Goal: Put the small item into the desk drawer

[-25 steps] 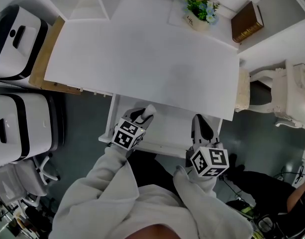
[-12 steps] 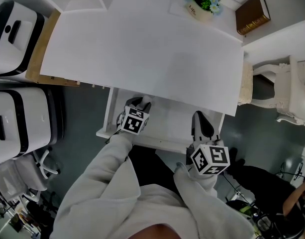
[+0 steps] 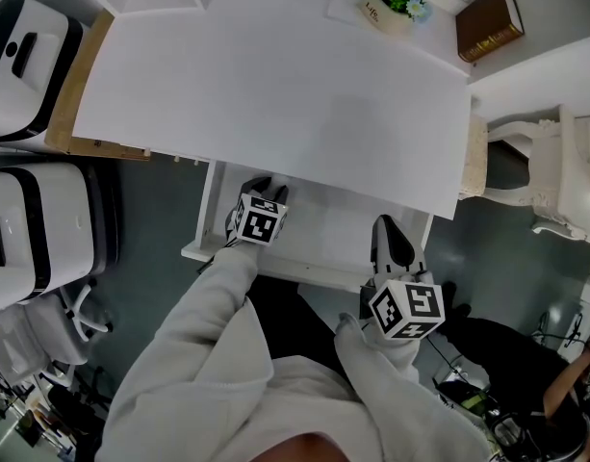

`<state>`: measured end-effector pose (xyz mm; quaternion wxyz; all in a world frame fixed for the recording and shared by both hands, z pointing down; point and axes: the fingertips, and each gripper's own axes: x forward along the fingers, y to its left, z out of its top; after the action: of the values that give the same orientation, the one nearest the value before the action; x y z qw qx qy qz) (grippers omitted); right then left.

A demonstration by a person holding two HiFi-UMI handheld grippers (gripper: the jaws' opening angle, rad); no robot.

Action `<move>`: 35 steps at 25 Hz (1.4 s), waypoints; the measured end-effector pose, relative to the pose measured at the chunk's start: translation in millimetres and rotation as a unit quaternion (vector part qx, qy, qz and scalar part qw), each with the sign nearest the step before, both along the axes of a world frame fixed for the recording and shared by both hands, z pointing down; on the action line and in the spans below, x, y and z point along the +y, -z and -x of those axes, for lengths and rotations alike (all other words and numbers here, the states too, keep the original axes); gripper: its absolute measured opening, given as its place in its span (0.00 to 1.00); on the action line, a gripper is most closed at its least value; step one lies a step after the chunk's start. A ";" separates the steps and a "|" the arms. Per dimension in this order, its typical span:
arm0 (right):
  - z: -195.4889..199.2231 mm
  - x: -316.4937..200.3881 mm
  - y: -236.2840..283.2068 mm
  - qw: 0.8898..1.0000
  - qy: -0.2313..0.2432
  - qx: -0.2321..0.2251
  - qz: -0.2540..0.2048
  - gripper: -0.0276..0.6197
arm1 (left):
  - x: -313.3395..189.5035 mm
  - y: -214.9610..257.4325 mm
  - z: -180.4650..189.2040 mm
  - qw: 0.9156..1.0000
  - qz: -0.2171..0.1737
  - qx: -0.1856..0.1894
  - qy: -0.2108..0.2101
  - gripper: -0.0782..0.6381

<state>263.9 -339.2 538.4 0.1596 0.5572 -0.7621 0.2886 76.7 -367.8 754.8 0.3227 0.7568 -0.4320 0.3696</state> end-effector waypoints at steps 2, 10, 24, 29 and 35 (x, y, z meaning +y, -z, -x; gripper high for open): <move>-1.0 1.7 0.8 1.000 -0.001 0.000 -0.001 0.10 | -0.5 -0.8 -0.3 1.000 0.001 -0.001 -0.001 0.35; -6.8 10.8 6.1 1.000 -0.010 -0.001 -0.006 0.10 | -1.1 -2.2 -0.8 1.000 0.006 -0.005 -0.007 0.35; -12.1 27.4 10.6 1.000 -0.023 -0.012 -0.014 0.10 | -1.3 6.3 1.5 0.999 -0.002 0.039 0.023 0.56; -6.0 37.2 10.8 0.999 -0.028 -0.027 -0.022 0.10 | 3.8 33.5 -0.5 0.997 -0.019 0.074 0.030 0.61; -2.6 57.0 17.6 0.997 -0.050 -0.042 -0.035 0.10 | 13.2 78.1 -2.6 0.989 -0.036 0.137 0.031 0.61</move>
<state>266.5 -282.1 520.8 0.0934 0.5870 -0.7491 0.2923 79.3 -354.6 676.8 0.3627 0.7978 -0.4197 0.2361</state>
